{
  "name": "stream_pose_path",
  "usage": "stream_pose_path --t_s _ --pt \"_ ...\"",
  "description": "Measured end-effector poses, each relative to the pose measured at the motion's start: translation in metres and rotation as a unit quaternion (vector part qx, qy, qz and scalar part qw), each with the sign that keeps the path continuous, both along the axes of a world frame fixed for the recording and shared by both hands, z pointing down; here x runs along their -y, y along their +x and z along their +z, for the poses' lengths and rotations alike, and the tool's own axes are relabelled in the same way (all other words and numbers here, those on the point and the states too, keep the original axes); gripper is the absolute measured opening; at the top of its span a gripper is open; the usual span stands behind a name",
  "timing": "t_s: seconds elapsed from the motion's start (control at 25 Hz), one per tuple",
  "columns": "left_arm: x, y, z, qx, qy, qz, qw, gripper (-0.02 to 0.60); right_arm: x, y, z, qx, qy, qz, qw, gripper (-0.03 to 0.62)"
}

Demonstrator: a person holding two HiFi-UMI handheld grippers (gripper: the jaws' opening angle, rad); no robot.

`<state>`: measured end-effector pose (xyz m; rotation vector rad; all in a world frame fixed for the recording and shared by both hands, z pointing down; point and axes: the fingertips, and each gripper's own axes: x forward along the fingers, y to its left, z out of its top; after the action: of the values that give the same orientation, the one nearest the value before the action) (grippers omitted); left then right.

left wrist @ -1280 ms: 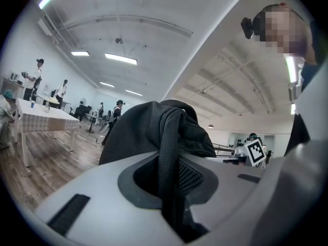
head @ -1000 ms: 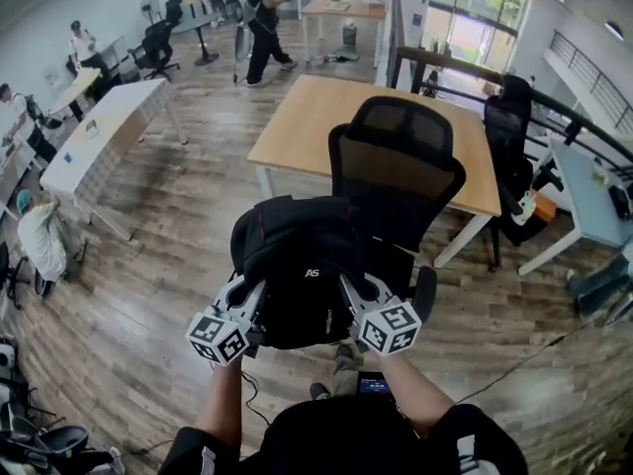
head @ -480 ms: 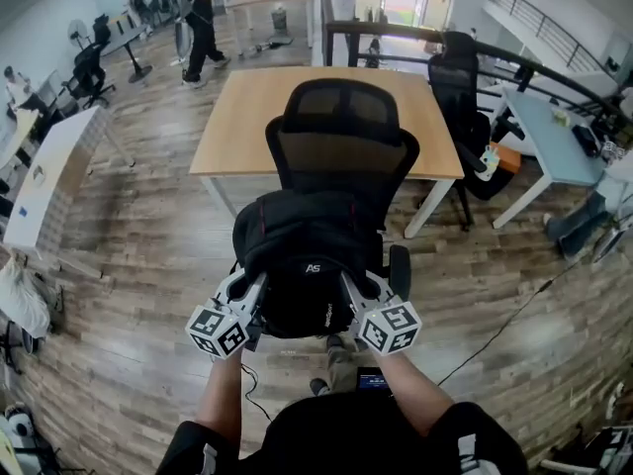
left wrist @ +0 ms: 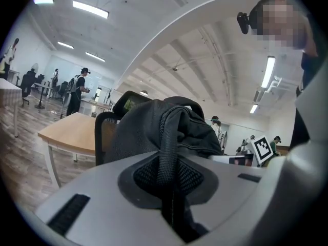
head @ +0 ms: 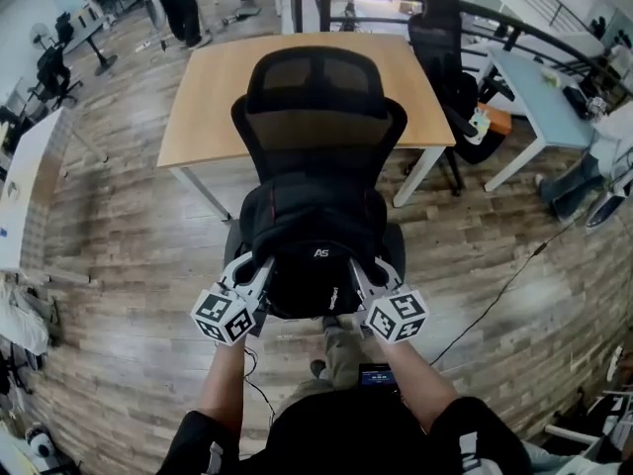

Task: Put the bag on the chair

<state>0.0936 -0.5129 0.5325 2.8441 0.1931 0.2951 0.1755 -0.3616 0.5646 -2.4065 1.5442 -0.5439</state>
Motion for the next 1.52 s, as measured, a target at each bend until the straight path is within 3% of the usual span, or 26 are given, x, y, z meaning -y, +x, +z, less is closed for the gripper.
stream_pose_path --t_s 0.52,0.88,1.16,1.52 --pt "0.01 0.06 0.092 0.055 -0.002 0.011 0.9984 0.052 0.007 0.055 0.09 0.045 -0.024 0.021 0.998 0.025" --pt "0.023 0.083 0.148 0.095 -0.011 0.0 0.9954 0.052 0.021 0.078 0.142 0.067 -0.05 0.02 0.996 0.025" --pt "0.049 0.102 0.174 0.1 -0.011 -0.022 0.9946 0.052 0.043 0.091 0.16 0.058 -0.052 -0.004 0.997 0.025" --pt "0.071 0.139 0.194 0.116 0.0 -0.03 0.9928 0.055 0.068 0.131 0.182 0.047 -0.105 0.027 0.993 0.028"
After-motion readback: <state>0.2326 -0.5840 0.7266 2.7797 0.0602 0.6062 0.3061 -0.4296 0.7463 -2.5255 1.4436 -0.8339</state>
